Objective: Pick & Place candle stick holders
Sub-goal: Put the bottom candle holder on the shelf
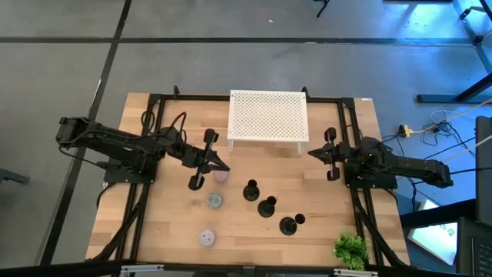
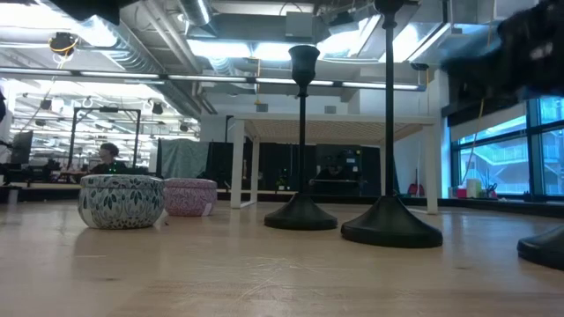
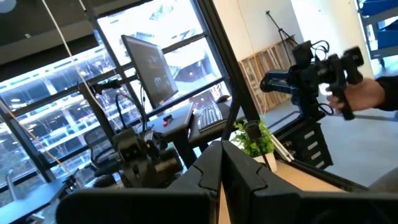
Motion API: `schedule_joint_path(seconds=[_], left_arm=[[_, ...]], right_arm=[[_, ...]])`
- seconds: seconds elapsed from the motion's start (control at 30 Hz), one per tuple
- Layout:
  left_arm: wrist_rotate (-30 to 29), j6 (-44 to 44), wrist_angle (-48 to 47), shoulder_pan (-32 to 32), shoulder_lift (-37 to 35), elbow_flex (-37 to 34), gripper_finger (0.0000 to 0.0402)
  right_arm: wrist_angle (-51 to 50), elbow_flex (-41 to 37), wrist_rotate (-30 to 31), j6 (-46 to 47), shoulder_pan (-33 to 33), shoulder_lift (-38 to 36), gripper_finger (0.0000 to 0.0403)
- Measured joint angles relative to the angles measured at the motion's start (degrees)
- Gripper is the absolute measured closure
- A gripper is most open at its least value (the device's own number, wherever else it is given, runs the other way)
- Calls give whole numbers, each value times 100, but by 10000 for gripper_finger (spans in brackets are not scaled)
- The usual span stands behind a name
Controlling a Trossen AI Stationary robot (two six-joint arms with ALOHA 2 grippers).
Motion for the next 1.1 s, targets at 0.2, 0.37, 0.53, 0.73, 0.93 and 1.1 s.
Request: schedule_joint_path(seconds=[0.2,0.37,0.53,0.73,0.93,1.1], left_arm=[[0,-141,71,-3,0,0,398],[0,-288,55,-3,0,0,398],[-2,-301,-117,-3,0,0,398],[-2,-387,-152,-3,0,0,398],[-2,-492,-148,-9,0,0,398],[-2,-589,-150,-9,0,0,398]], right_arm=[[2886,2,-4,33,-2,0,402],[4538,4,-3,23,-2,0,402],[4737,7,-7,581,3,0,402],[4327,9,473,1134,5,-2,402],[3667,7,892,1345,5,0,402],[3288,7,893,2071,5,6,402]])
